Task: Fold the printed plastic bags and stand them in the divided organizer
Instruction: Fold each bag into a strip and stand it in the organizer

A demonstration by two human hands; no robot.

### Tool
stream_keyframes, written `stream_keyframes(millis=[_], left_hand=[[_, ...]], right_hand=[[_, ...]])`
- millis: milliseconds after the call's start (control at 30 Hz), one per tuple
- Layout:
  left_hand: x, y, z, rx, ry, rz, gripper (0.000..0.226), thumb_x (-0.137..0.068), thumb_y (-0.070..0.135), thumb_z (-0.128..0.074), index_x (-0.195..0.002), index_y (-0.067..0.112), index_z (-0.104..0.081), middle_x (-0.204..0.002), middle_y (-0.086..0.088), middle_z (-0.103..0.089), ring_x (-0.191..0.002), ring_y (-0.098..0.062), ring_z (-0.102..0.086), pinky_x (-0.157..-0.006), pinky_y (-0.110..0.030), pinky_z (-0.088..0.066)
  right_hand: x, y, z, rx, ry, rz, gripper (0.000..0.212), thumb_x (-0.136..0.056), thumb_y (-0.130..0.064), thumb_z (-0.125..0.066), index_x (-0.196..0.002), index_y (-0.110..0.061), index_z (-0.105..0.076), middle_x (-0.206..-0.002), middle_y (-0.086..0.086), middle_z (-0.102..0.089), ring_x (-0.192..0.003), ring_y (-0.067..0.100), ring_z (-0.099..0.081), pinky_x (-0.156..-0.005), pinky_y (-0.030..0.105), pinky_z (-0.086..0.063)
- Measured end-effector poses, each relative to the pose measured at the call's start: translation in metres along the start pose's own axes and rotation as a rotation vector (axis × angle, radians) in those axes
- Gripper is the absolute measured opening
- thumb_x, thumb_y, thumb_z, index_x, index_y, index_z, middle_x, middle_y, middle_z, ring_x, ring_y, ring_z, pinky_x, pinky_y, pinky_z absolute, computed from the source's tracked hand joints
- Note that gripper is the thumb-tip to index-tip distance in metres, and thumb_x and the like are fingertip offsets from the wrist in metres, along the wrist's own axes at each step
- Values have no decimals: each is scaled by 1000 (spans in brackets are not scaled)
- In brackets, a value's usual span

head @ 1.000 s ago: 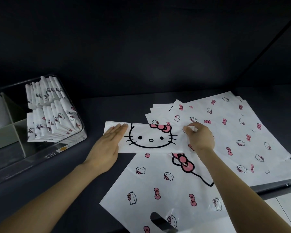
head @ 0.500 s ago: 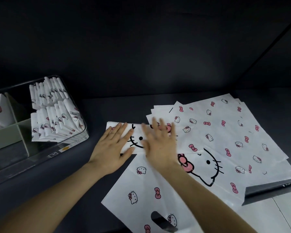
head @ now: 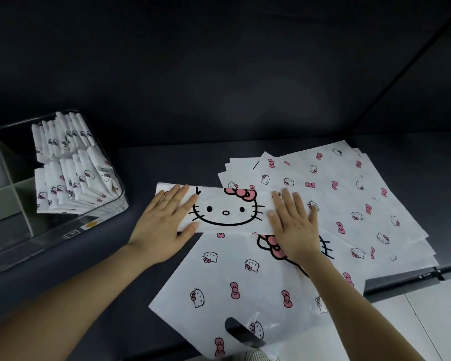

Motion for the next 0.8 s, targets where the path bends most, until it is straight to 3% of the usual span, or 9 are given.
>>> stream_keyframes(millis=[67, 133, 200, 267, 400, 533, 700, 800], left_hand=[[1, 0, 1, -6, 4, 3, 71, -97, 60, -7, -147, 18, -35, -155, -7, -28, -144, -20, -23, -117, -35, -9], [1, 0, 1, -7, 4, -5, 70, -98, 59, -8, -147, 17, -36, -155, -8, -29, -144, -20, -23, -117, -35, -8], [1, 1, 0, -7, 2, -5, 69, -98, 58, -9, -147, 17, -35, -155, -8, -29, -144, -20, -23, -117, -35, -8], [1, 1, 0, -13, 5, -8, 68, -99, 58, -10, -147, 17, -35, -155, -8, -30, -144, -20, -22, -117, -35, -8], [0, 1, 0, -20, 9, -8, 68, -99, 58, -10, -148, 17, -35, -155, -8, -29, -144, -20, -22, -117, -36, -10], [0, 1, 0, -11, 6, -5, 68, -98, 58, -11, -148, 17, -34, -155, -7, -28, -145, -19, -21, -117, -36, -10], [0, 1, 0, 12, -13, 4, 68, -98, 57, -12, -148, 17, -34, -156, -7, -27, -145, -19, -21, -117, -35, -9], [0, -3, -2, 20, -34, -22, 68, -98, 60, -10, -149, 20, -30, -157, -4, -24, -146, -15, -15, -118, -33, -5]], right_hand=[[-4, 1, 9, -101, 34, -3, 83, -83, -57, 10, -152, -22, -19, -159, -3, -20, -145, 19, -14, -115, 44, -11], [-15, 3, 23, -118, 124, 12, 61, -93, -44, -25, -146, -17, -36, -146, 1, -43, -132, 26, -36, -104, 42, -26], [-31, 9, 34, -74, 68, 16, 50, -91, -33, -52, -139, -21, -46, -135, 0, -50, -123, 26, -44, -99, 38, -29], [-48, 12, 45, -101, -66, 2, 48, -84, -35, -64, -130, -24, -54, -128, -5, -56, -119, 20, -48, -99, 34, -29], [-64, 12, 53, -60, -204, 9, 39, -78, -40, -70, -112, -24, -61, -113, -7, -58, -111, 17, -50, -91, 31, -31], [-58, 9, 51, -250, -203, -24, 21, -75, -20, -72, -93, -17, -59, -98, -3, -54, -93, 18, -53, -79, 28, -38], [-47, 2, 62, -466, -219, -35, 35, -77, -7, -67, -110, -17, -63, -101, -5, -58, -97, 14, -57, -81, 29, -44], [-38, 0, 74, -590, -247, -71, 20, -76, 1, -66, -95, 0, -70, -72, 1, -53, -59, 14, -46, -58, 24, -37]])
Point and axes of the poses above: each hand's wrist, its own x-axis away from the middle knuckle, its own z-axis out of the back of the hand, y = z × x, the point moved 4 cm from there along -x, towards the middle knuckle
